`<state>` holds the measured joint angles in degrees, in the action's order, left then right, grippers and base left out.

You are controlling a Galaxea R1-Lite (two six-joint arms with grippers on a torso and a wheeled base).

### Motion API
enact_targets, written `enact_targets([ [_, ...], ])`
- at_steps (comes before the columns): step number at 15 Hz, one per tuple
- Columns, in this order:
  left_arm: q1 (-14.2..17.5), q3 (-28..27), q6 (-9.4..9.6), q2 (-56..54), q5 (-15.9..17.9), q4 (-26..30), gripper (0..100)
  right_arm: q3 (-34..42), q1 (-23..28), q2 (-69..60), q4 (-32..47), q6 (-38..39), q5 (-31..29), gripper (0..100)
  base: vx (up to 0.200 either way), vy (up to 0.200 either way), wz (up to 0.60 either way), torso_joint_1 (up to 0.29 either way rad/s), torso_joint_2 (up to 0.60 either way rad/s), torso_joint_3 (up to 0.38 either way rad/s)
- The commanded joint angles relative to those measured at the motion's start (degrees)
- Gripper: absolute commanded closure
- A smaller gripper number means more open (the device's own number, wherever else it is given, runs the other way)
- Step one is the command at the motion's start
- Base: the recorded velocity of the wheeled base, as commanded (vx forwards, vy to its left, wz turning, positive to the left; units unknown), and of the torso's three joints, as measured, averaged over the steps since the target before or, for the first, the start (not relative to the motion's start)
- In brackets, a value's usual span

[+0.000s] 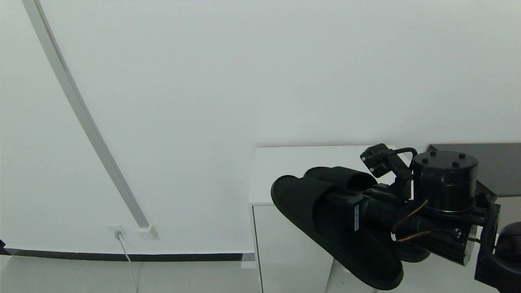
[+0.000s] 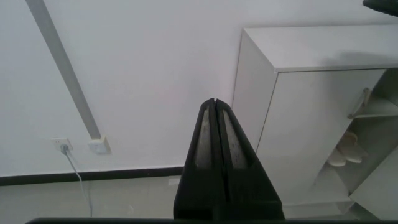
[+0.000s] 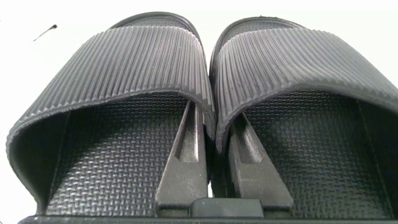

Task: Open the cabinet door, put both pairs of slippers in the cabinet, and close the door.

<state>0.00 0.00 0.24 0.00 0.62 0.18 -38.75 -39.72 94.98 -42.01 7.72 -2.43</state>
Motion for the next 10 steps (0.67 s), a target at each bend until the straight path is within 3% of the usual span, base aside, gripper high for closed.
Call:
enact_targets([
  [1, 0.00, 0.00, 0.02, 0.00, -0.01, -0.01, 100, -0.01, 0.08, 0.03, 0.00, 0.02, -0.04, 100, -0.200, 0.000, 0.00, -0.012, 0.00, 0.002],
  [10, 0.00, 0.00, -0.16, 0.00, -0.01, -0.01, 100, 1.31, -0.36, -1.29, 0.00, -0.25, -0.83, 100, 0.000, 0.000, 0.00, 0.000, 0.00, 0.000],
])
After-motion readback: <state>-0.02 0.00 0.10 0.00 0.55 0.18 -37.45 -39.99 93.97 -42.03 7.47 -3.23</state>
